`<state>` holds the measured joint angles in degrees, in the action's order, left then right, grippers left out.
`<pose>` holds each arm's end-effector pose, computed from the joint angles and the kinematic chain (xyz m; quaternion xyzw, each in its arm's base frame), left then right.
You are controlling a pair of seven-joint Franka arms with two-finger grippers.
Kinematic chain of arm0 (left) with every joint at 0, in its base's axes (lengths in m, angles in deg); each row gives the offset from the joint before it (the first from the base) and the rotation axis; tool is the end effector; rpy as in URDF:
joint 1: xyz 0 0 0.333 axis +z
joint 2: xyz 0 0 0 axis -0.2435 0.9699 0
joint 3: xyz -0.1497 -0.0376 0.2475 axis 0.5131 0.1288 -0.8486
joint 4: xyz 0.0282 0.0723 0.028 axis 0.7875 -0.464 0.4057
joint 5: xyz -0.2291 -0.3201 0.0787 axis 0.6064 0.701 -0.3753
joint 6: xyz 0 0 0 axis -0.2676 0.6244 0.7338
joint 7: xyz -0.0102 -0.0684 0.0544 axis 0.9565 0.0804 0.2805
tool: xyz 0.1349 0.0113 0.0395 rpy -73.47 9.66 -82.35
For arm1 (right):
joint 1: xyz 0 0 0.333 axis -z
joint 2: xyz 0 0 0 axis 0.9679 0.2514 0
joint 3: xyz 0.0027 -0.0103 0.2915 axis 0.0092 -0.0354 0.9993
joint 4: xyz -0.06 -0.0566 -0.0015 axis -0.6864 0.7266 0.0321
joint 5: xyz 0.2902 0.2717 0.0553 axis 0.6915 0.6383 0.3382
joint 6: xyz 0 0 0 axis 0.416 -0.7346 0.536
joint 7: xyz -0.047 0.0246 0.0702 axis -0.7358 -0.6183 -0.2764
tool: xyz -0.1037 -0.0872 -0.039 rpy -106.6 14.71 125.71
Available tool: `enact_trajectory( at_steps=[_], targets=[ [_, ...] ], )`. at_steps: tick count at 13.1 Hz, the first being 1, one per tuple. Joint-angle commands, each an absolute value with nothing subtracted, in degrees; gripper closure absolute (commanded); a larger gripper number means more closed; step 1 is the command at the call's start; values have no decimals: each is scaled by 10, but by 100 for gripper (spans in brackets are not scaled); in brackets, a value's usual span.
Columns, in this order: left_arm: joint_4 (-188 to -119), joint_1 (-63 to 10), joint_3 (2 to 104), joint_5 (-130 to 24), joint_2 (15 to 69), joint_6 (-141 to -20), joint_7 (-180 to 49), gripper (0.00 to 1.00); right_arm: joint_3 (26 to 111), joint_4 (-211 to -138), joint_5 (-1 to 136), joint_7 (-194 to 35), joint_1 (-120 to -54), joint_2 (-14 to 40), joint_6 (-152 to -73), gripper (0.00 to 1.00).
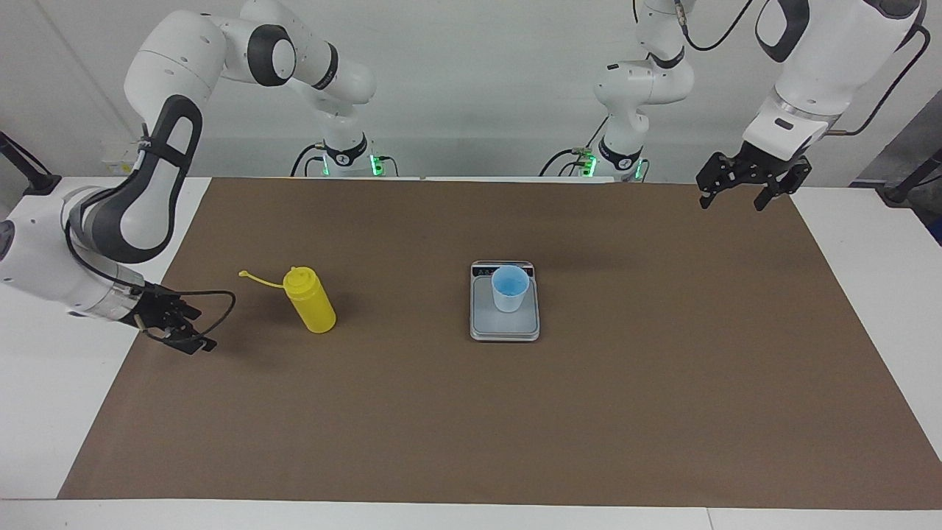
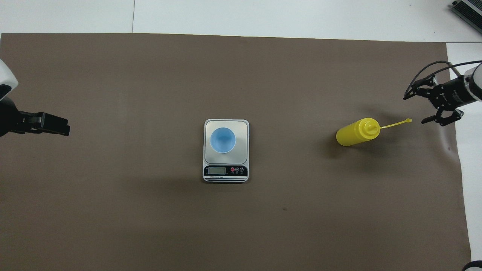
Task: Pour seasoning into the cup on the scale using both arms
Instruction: 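Raise the right gripper and move it above the yellow bottle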
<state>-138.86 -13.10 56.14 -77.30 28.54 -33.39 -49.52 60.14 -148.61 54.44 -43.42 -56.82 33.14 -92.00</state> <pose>0.5450 -0.0523 0.5597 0.9987 -0.0499 -0.0021 0.0055 0.6520 -0.1891 0.2942 -0.8802 0.4305 0.1485 0.1335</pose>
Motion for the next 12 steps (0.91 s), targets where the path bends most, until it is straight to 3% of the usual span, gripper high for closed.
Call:
enact_trajectory(
  at_steps=[1, 12],
  targets=[
    [-1399, -124, 566, -775, 274, -336, -490, 0, 606, -1577, 592, -423, -554, 288, -918, 0],
    [-1399, -124, 566, -775, 274, -336, -490, 0, 607, -1630, 714, -304, -557, 261, -830, 0]
  ],
)
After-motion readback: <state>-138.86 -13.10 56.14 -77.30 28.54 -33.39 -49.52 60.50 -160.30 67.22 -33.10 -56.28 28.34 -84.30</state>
